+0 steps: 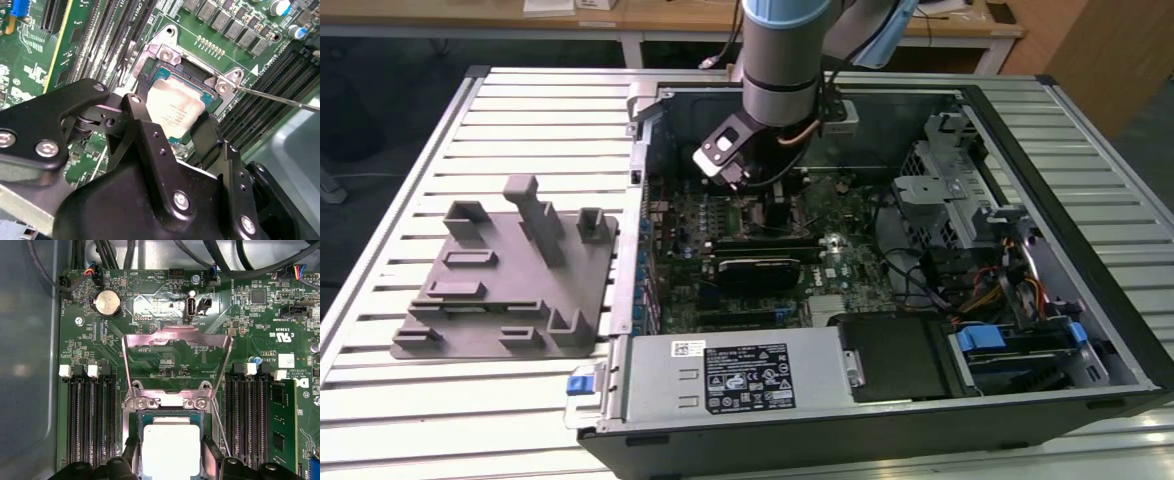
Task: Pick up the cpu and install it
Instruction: 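Place the cpu into insertion slot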
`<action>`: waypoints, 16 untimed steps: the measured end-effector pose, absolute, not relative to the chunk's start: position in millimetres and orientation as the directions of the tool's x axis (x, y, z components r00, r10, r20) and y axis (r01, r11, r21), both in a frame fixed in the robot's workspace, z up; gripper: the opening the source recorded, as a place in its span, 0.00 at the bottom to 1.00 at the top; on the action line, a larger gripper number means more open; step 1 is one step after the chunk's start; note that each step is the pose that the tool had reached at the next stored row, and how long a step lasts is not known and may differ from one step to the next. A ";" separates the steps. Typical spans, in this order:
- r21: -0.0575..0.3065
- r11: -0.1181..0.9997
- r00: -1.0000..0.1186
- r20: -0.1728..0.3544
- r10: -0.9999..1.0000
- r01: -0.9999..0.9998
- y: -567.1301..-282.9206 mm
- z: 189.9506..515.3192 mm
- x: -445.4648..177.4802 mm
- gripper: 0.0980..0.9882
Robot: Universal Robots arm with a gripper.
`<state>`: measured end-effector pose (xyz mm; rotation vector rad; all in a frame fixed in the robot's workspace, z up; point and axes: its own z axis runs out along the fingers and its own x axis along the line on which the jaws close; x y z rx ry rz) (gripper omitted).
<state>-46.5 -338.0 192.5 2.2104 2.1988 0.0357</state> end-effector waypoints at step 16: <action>0.033 -0.005 0.005 0.000 1.000 0.999 -338.0 202.4 -46.5 0.43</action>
